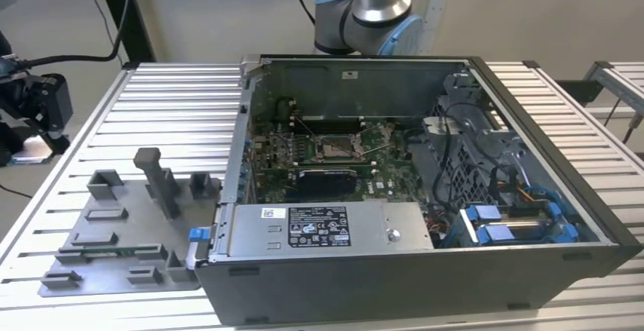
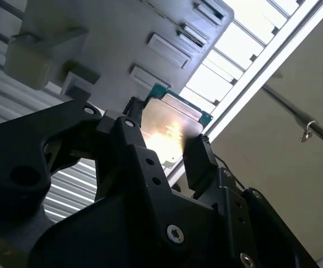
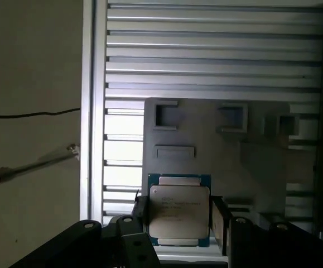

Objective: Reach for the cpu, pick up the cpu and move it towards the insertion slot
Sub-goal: 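Pick up the cpu and move it towards the insertion slot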

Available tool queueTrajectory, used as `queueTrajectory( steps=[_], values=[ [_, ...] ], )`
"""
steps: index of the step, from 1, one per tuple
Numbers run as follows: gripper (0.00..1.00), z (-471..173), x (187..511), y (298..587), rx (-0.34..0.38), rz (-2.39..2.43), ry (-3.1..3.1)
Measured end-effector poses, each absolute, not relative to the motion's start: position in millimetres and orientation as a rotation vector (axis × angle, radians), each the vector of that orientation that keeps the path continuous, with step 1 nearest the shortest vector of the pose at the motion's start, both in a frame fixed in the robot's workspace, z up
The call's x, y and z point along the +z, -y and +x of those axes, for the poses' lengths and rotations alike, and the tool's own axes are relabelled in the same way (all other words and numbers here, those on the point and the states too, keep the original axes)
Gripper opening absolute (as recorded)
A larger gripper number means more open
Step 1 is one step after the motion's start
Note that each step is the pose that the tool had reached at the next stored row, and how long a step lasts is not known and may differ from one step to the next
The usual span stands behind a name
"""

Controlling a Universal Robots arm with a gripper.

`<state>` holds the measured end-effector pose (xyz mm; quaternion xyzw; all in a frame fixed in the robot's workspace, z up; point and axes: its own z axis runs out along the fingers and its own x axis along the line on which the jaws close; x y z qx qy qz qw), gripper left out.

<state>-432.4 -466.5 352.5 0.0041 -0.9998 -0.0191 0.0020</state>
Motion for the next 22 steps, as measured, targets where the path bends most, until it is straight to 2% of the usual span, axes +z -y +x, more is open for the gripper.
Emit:
queueTrajectory(
  steps=[22],
  values=[
    [0.00, -432, 384, 467, -0.060, 0.013, 3.137]
  ],
)
